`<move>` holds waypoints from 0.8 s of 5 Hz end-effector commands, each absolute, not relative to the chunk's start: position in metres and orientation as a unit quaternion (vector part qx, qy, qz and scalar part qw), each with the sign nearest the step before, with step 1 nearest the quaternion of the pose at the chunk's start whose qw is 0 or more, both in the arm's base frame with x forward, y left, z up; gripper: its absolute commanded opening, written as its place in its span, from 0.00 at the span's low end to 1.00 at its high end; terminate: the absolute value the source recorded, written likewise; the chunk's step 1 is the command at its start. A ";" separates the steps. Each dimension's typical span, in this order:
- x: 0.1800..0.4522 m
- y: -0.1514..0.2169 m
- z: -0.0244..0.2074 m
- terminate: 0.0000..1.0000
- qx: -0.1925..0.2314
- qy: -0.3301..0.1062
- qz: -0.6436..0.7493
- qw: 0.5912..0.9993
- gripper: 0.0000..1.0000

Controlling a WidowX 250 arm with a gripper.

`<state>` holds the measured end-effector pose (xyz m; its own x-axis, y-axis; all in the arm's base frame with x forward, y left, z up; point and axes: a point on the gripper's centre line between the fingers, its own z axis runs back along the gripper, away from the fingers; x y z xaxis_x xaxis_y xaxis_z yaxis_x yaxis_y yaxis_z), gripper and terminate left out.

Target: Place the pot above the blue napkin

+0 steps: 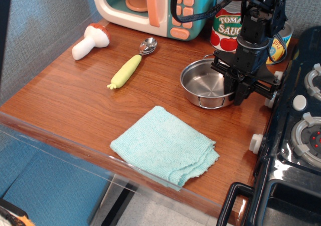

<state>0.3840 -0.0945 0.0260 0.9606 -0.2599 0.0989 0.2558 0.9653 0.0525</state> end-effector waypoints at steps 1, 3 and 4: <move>0.373 -0.098 0.111 0.00 -0.010 -0.124 -0.123 0.985 1.00; 0.334 -0.099 0.123 0.00 0.018 -0.157 -0.041 0.987 1.00; 0.334 -0.099 0.123 0.00 0.018 -0.157 -0.041 0.987 1.00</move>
